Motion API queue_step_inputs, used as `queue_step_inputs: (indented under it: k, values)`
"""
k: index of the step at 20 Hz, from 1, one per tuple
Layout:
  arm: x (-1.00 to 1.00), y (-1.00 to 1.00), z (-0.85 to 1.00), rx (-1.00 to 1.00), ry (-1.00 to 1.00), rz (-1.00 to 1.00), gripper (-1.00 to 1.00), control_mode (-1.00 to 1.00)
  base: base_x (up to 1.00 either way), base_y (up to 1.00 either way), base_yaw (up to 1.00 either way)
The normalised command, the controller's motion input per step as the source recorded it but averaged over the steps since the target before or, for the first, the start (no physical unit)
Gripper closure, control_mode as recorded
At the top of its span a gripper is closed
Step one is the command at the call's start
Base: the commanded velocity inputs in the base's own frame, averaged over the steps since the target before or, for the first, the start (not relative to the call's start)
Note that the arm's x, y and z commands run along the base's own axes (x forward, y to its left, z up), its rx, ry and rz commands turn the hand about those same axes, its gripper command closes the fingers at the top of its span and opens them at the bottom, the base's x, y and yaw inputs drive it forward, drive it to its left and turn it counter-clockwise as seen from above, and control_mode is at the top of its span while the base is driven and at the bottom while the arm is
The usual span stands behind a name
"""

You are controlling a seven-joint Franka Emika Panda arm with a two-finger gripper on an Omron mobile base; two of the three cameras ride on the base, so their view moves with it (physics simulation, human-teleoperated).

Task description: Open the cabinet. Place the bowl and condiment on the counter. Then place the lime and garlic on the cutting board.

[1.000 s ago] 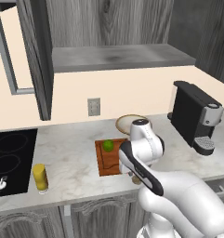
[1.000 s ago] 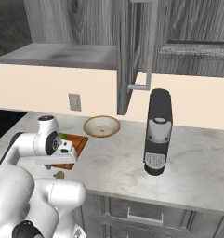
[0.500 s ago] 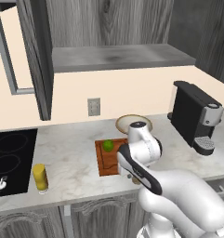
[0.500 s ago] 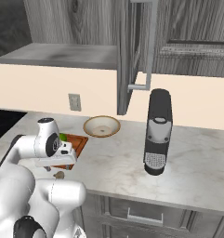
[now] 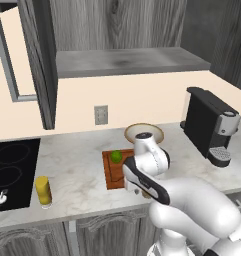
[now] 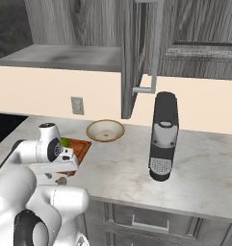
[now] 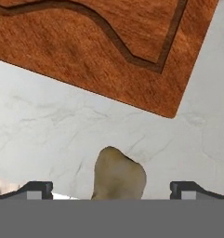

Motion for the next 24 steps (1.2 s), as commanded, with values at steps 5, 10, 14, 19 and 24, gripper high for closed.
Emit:
queue_step_inputs:
  k: [5,10,14,19,24]
  values:
    - [-0.05,-0.05,-0.37,0.00,0.02,0.00,-1.00,-1.00,0.00,0.00,0.00]
    - [-0.02,-0.19,-0.33,0.00,0.01,0.00,-1.00,-1.00,0.00,0.00,0.00]
    - [-0.10,-0.16,-0.32,0.00,0.01,0.00,-1.00,-1.00,0.00,0.00,0.00]
    - [-0.22,-0.13,-0.28,0.00,0.00,0.00,-1.00,-1.00,0.00,0.00,0.00]
    - [-0.31,-0.08,-0.23,0.00,0.00,0.00,-1.00,-1.00,0.00,0.00,0.00]
